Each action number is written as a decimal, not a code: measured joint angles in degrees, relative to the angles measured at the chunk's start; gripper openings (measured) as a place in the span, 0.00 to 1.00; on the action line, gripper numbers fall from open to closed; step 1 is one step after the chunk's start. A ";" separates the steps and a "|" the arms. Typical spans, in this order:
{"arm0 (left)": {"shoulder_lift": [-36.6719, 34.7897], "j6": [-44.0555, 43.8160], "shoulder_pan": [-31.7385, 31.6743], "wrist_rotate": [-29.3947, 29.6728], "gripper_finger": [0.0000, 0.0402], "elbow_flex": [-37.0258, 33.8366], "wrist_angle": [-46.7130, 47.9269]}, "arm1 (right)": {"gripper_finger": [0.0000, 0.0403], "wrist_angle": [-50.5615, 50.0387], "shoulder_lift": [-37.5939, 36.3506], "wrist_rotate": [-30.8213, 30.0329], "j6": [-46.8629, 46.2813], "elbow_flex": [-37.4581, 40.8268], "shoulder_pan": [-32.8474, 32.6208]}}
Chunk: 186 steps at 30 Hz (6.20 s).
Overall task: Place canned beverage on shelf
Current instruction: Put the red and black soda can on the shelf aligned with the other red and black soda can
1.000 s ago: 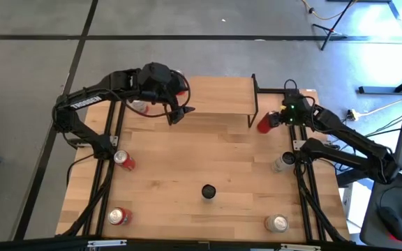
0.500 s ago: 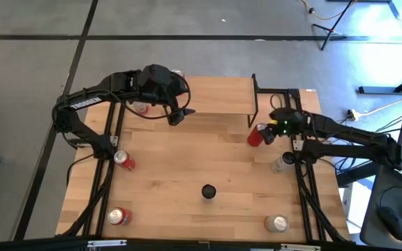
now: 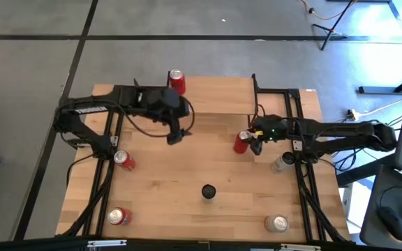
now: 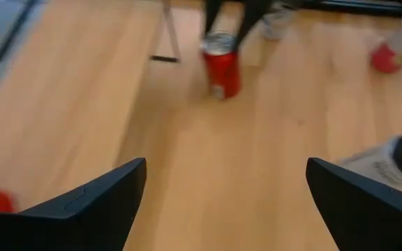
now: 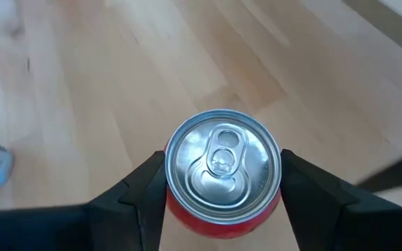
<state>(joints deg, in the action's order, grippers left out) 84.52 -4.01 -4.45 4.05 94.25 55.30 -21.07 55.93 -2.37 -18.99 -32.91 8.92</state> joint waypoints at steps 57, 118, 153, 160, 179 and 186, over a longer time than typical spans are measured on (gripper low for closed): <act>32.29 -11.41 4.30 10.00 0.95 -5.87 -55.90 | 0.83 -18.80 -23.00 2.30 10.32 -15.74 0.10; -2.57 -7.54 0.21 5.58 0.66 -5.93 -23.85 | 0.83 -20.24 -22.04 -9.37 4.80 -15.74 0.08; -13.24 5.76 -22.34 -8.12 0.66 -26.61 -22.61 | 0.83 -5.55 -6.17 -4.92 -0.40 -15.72 0.08; -13.21 7.18 -26.06 -7.85 0.66 -29.04 -25.25 | 0.83 -5.56 -6.17 -5.51 -0.49 -15.72 0.08; -10.64 10.21 -32.13 -9.35 0.70 -29.67 -28.36 | 0.83 -5.56 -6.15 -6.03 -0.29 -15.72 0.10; -10.24 10.09 -32.09 -9.29 0.72 -29.76 -30.25 | 0.83 -5.58 -6.17 -6.10 -0.27 -15.72 0.10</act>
<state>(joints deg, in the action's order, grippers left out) 74.28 6.08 -36.53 -5.23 64.49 25.05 -26.65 49.76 -8.47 -19.27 -48.62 9.01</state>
